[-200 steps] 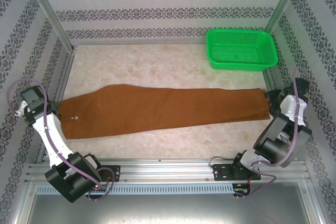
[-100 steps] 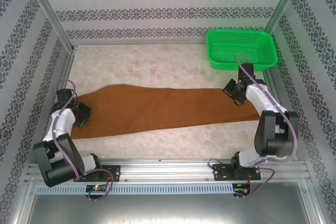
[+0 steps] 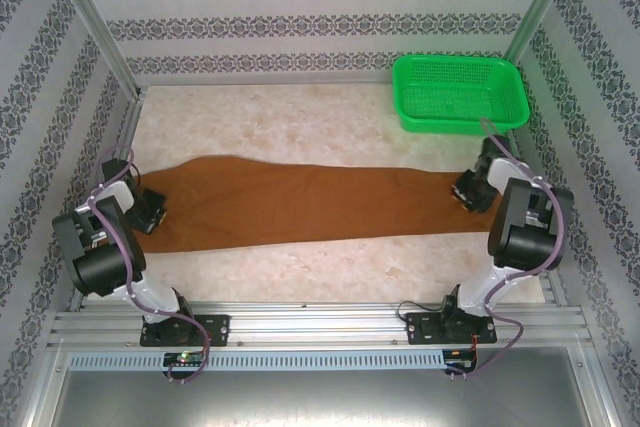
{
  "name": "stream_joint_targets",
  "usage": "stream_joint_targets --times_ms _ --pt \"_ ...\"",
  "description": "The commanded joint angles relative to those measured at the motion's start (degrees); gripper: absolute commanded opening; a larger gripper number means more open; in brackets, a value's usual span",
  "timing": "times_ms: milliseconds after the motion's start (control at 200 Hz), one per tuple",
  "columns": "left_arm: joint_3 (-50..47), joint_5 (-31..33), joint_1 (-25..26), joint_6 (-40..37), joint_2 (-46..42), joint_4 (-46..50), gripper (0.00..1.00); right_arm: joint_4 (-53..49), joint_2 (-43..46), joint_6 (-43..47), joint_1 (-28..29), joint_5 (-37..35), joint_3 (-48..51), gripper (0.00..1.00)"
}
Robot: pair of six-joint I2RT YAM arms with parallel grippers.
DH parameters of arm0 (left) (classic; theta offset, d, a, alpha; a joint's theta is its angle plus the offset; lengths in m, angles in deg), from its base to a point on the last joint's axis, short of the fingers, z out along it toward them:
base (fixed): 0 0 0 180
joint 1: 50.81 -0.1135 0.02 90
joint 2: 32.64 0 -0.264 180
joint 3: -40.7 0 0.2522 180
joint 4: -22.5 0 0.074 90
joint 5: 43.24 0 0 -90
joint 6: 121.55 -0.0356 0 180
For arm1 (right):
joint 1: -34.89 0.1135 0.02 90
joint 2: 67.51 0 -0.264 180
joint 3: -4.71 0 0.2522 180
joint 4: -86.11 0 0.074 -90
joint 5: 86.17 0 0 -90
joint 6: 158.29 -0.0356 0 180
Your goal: Roll up the long pants
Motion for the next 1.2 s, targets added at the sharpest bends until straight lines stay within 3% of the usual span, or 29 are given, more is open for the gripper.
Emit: stream_joint_targets --times_ms 0,25,125,170,245,290,615,659,684,734,874,1019,1199 --pt "-0.35 6.14 -3.35 1.60 4.85 -3.77 0.00 -0.16 5.95 0.79 -5.21 -2.81 2.06 0.45" --pt "-0.32 6.69 -3.66 1.81 5.37 -3.76 0.00 -0.61 6.98 1.00 -6.22 -3.39 2.13 0.53" --pt "0.32 9.02 -3.95 2.23 5.88 -3.43 0.00 -1.32 11.05 0.75 -9.19 -4.55 3.30 0.56" --pt "0.82 9.26 -3.95 2.21 5.57 -3.24 0.00 -1.90 12.77 0.63 -10.32 -5.02 3.96 0.62" --pt "1.77 7.72 -3.95 2.50 5.27 -3.98 0.00 -1.73 15.94 0.68 -11.91 -4.91 5.50 0.63" --pt "2.43 6.84 -3.86 2.51 5.51 -4.10 0.00 -0.44 16.86 0.46 -12.07 -4.14 6.51 0.69" --pt "2.42 3.97 -3.84 1.59 7.51 -6.80 0.00 2.95 9.33 -0.32 -11.67 -0.48 8.37 0.68" --pt "2.47 3.52 -3.86 1.72 7.94 -6.88 0.00 3.29 8.32 -0.33 -11.55 -0.11 7.79 0.61" --pt "2.41 3.36 -3.86 1.67 8.17 -6.92 0.00 2.98 7.86 -0.30 -11.42 -0.18 7.13 0.48" --pt "2.20 3.13 -3.86 1.64 8.19 -7.10 0.00 2.53 7.96 -0.73 -11.14 -0.27 5.90 0.00" --pt "1.82 2.61 -3.86 1.48 7.96 -7.49 0.00 -1.40 15.01 -1.02 -5.97 -3.93 -1.03 0.00" --pt "1.90 2.32 -3.86 1.38 8.19 -8.04 0.00 -8.31 17.85 1.31 0.33 -8.79 -14.89 0.00" --pt "1.89 0.14 -3.84 1.32 8.99 -8.32 0.00 -16.10 14.95 4.96 0.10 -12.48 -14.74 0.00"
